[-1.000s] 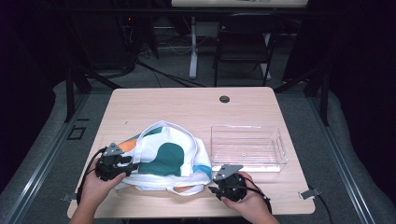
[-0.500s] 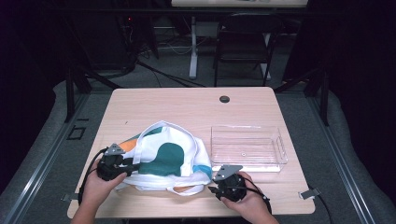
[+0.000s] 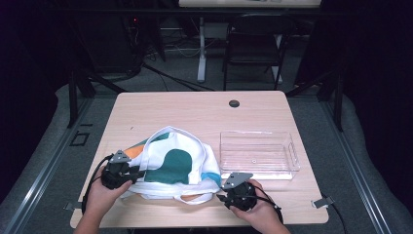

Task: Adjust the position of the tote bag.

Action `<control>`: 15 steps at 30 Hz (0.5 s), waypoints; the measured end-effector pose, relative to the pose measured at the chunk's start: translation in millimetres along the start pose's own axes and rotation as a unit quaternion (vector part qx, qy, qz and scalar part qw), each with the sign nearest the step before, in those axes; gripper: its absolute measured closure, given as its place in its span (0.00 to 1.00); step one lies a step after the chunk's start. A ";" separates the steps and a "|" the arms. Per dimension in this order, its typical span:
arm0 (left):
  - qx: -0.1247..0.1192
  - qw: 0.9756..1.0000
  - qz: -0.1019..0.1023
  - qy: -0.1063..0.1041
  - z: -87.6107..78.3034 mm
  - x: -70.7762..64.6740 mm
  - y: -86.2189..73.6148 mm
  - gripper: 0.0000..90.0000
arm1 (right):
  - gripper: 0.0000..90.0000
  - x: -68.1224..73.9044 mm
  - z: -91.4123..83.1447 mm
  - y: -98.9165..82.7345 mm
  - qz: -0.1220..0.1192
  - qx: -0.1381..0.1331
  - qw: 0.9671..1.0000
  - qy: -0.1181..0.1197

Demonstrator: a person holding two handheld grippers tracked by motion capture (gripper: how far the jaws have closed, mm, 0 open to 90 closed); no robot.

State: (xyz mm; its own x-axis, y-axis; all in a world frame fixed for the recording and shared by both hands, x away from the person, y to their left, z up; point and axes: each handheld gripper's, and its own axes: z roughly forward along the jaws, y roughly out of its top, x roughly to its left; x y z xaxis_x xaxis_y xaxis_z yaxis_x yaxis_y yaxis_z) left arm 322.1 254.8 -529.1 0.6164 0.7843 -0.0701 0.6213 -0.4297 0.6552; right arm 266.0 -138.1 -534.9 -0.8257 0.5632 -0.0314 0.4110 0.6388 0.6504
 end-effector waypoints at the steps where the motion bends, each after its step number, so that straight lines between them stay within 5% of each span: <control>1: 0.002 1.000 0.003 0.000 -0.5 0.1 0.3 0.79 | 0.75 0.0 -0.1 0.1 -0.001 0.001 1.000 0.000; 15: 0.006 1.000 0.026 0.009 -4.0 -3.5 2.2 0.94 | 0.75 0.3 0.0 0.5 -0.004 -0.002 1.000 -0.002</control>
State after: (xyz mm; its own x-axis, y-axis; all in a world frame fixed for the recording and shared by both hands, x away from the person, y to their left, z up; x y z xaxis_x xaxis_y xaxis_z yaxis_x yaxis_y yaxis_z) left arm 319.4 252.8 -524.3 0.6389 0.7690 -0.0224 0.5949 -0.4754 0.6481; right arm 265.9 -137.6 -534.6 -0.8276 0.5599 -0.0391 0.4027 0.6409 0.6535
